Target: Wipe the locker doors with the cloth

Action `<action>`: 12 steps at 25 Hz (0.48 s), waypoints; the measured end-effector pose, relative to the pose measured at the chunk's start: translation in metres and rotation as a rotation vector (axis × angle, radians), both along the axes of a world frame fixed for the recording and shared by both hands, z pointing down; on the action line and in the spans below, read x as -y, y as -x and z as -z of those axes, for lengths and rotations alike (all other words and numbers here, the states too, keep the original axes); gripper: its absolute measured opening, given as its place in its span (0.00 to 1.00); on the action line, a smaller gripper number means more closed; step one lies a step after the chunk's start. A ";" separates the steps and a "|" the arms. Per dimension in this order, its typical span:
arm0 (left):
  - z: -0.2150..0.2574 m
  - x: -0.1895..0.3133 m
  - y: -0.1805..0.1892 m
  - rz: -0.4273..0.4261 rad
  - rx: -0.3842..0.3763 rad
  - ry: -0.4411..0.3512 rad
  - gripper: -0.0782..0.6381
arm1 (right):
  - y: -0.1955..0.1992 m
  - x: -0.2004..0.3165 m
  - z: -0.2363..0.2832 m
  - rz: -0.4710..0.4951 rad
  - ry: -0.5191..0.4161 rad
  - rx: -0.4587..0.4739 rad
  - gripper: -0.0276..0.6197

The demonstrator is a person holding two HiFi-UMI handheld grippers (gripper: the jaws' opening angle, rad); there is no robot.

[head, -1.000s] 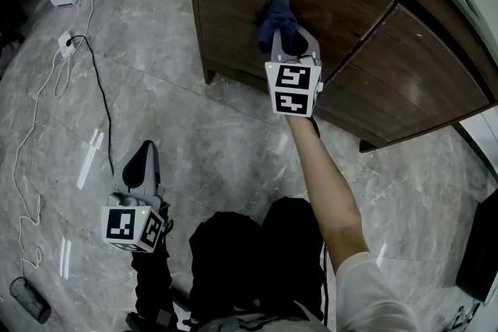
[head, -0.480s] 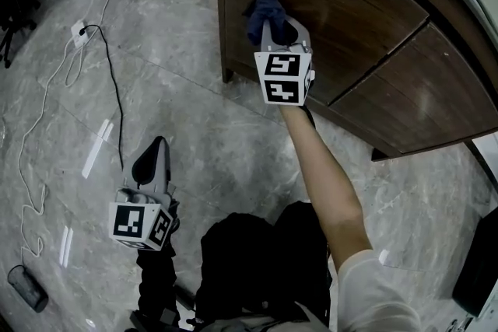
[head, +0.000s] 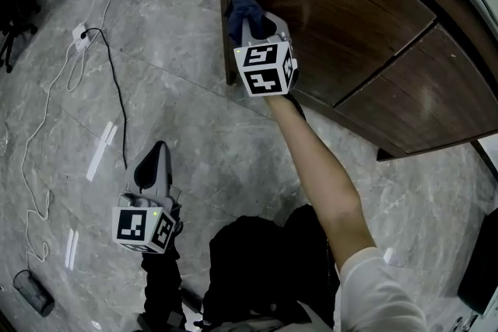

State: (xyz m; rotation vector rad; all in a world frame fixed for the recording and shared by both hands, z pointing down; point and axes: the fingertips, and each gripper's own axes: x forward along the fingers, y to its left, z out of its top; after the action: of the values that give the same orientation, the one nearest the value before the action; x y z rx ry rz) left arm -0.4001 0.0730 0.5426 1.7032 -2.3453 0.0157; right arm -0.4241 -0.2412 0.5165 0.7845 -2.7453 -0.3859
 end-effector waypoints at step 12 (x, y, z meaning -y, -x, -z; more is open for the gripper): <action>0.002 -0.001 0.000 -0.008 0.017 -0.006 0.11 | -0.010 0.000 -0.038 0.009 0.098 -0.054 0.11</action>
State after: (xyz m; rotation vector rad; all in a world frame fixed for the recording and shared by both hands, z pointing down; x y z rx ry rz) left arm -0.4000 0.0739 0.5402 1.7217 -2.3539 0.0246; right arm -0.4138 -0.2411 0.5545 0.7260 -2.6955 -0.2687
